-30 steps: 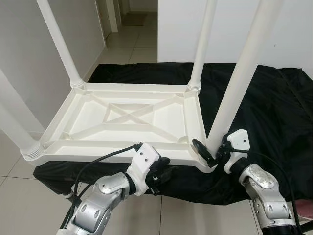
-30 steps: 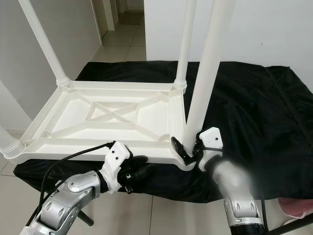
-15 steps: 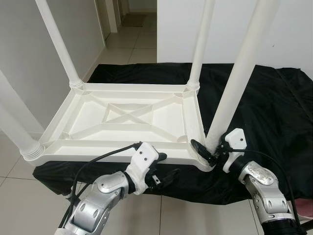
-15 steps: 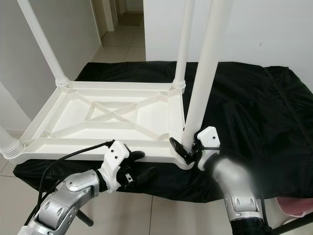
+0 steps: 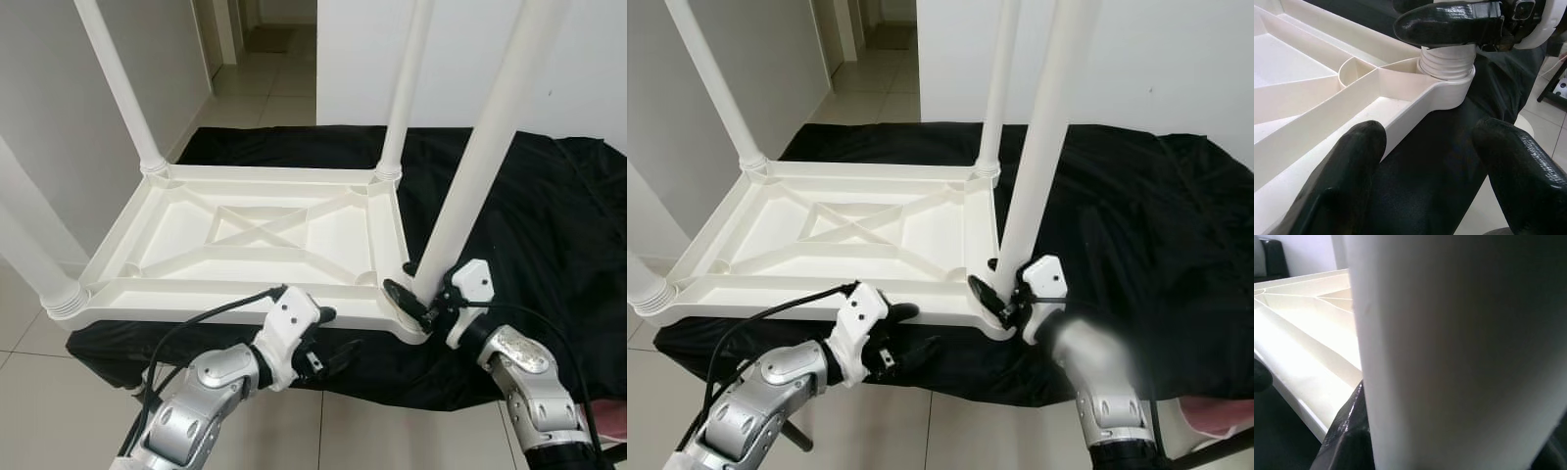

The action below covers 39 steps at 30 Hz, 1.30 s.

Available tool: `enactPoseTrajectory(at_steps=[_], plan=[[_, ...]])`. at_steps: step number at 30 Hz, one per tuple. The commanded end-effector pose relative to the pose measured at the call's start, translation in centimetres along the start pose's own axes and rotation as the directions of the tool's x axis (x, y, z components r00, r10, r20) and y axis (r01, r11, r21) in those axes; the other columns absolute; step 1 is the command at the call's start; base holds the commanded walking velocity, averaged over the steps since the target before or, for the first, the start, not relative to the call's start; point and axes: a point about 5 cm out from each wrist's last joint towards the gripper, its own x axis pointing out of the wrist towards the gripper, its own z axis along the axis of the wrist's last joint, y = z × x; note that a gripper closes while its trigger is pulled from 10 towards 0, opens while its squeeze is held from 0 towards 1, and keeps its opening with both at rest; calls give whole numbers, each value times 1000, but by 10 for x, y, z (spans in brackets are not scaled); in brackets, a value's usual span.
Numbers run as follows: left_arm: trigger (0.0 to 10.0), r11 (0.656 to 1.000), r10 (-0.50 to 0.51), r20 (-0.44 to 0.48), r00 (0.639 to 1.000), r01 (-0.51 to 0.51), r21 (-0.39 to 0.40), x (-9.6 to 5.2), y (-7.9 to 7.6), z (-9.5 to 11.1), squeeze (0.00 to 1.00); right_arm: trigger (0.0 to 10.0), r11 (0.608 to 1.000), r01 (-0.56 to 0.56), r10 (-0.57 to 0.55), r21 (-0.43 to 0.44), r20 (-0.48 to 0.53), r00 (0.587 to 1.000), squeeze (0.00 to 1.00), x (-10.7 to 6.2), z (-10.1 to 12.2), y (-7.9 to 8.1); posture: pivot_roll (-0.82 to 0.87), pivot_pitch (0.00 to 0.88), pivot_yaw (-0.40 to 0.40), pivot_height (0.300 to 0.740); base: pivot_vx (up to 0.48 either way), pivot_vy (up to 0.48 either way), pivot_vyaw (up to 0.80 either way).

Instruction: Building children table

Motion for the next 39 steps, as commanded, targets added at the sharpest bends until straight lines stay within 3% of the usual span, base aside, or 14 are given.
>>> enactPoseTrajectory(at_steps=[1, 6, 14, 16, 22, 23, 26, 30, 36, 37, 38, 39], plan=[[10000, 999, 32, -7, 999, -32, 13, -1, 1, -1, 0, 10000, 999, 4, -3, 45, -11, 1000, 0, 2, -4, 9, -69, 7, 42, 740, 0, 0, 0], [10000, 999, 30, -5, 1000, -30, 11, 0, 1, -2, 0, 10000, 982, 177, -175, 71, -42, 984, 0, 2, -2, 12, -72, 5, 40, 740, 0, 0, 0], [10000, 1000, 21, -5, 1000, -21, 5, 1, -1, -2, 0, 10000, 942, 327, -322, 81, -72, 944, 0, 2, -1, 24, -84, 9, 40, 740, 0, 0, 0], [10000, 1000, 20, -7, 1000, -20, 5, 1, -1, -3, 0, 10000, 913, 399, -393, 83, -82, 916, 0, 2, -1, 28, -84, 9, 39, 740, 0, 0, 0], [10000, 1000, 24, -7, 1000, -24, 2, 1, -1, -3, 0, 10000, 772, 632, -621, 70, -125, 774, 0, 0, -4, 37, -78, 12, 32, 740, 0, 0, 0], [10000, 1000, 24, -7, 1000, -24, 2, 1, -1, -3, 0, 10000, 772, 632, -621, 70, -125, 774, 0, 0, -4, 37, -78, 12, 32, 740, 0, 0, 0], [10000, 1000, 30, -7, 1000, -30, 1, 0, 0, -3, 0, 10000, 696, 712, -699, 94, -139, 701, 0, 2, -2, 42, -68, 17, 35, 740, 0, 0, 0], [10000, 999, 42, -6, 999, -42, 1, -1, 1, -3, 0, 10000, 677, 728, -712, 109, -153, 685, 0, 7, -2, 50, -68, 22, 44, 740, 0, 0, 0], [10000, 999, 47, -7, 999, -47, 5, -2, 3, -2, 0, 10000, 651, 749, -732, 122, -158, 663, 0, 5, -1, 49, -72, 20, 53, 740, 0, 0, 0], [10000, 999, 47, -6, 999, -47, 8, -2, 4, -1, 0, 10000, 652, 747, -733, 131, -145, 665, 467, 7, 1, 50, -74, 19, 55, 740, 0, 0, 0], [10000, 999, 47, -6, 999, -47, 8, -2, 4, -1, 0, 10000, 652, 747, -733, 131, -145, 665, 467, 7, 1, 50, -74, 19, 55, 740, 0, 0, 0], [10000, 999, 50, -3, 999, -49, 13, -2, 6, 0, 0, 10000, 656, 742, -732, 139, -126, 670, 1000, 8, 5, 50, -77, 22, 60, 740, 0, 0, 0]])
